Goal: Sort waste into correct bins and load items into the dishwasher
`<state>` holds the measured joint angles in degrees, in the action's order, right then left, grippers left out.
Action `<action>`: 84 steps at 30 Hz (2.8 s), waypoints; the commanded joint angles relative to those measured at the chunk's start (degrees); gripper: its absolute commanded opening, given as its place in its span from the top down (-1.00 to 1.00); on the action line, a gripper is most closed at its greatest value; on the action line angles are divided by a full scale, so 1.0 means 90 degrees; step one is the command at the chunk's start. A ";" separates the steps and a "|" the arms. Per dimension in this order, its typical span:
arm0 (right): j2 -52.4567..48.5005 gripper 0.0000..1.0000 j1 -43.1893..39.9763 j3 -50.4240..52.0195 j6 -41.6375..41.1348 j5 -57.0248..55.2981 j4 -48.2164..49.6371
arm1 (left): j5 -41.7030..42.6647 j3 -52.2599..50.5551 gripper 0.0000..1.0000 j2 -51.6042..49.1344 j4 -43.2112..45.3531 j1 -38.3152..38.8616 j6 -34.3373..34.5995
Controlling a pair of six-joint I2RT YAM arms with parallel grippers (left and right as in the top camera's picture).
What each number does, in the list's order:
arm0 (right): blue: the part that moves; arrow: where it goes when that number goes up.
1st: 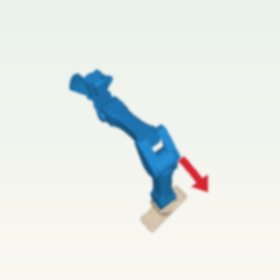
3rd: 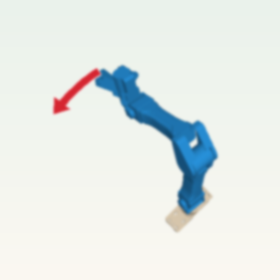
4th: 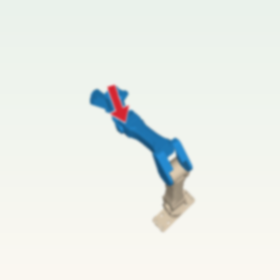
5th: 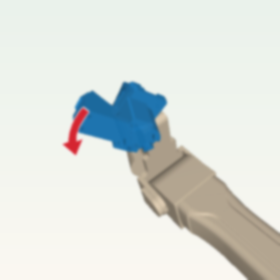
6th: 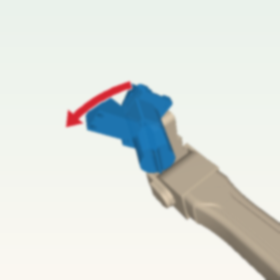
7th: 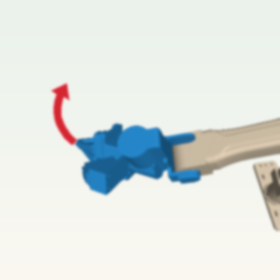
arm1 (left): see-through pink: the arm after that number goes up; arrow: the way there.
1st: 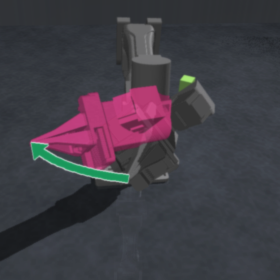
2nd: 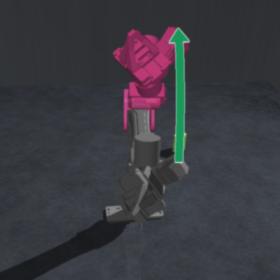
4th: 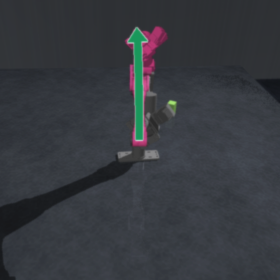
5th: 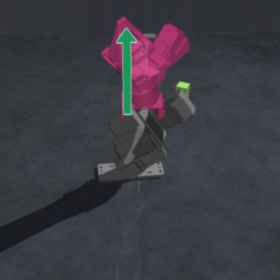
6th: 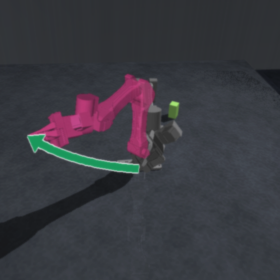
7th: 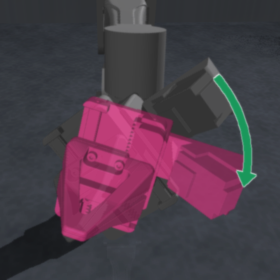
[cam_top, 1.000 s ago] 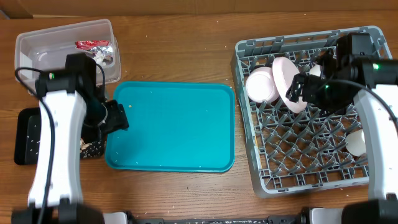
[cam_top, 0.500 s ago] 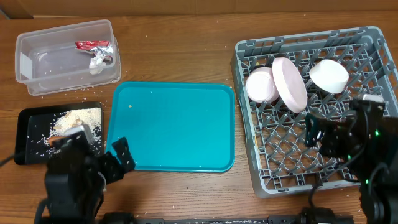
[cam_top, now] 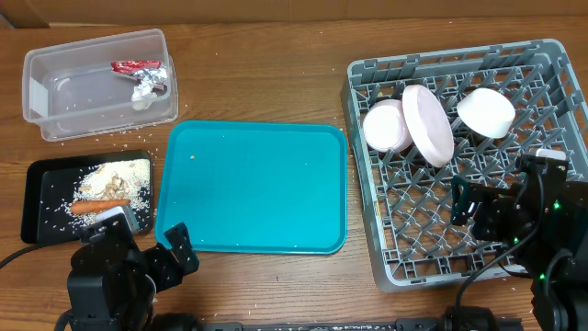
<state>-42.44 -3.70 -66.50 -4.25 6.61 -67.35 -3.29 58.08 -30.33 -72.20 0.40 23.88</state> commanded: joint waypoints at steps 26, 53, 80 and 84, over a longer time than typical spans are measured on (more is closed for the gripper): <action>0.4364 -1.00 0.0032 0.5224 -0.0022 0.0325 0.4692 | -0.0080 -0.0078 -0.99 0.0039 -0.0002 0.0041 0.0063; 0.4697 -1.00 0.0036 0.7337 0.0454 0.0272 0.7048 | -0.0080 -0.0078 -0.99 0.0039 -0.0002 0.0041 0.0063; 0.4697 -1.00 0.0036 0.7337 0.0454 0.0272 0.7048 | -0.0206 -0.0236 -0.99 0.0228 0.0029 0.0034 -0.0019; 0.4697 -1.00 0.0036 0.7334 0.0454 0.0272 0.7048 | -0.0100 -0.1103 -0.99 0.0850 0.1122 -0.0075 -0.1037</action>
<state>-0.80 -3.66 -1.04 -0.36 8.99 -4.23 -3.90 53.65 -26.96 -66.41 0.38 21.82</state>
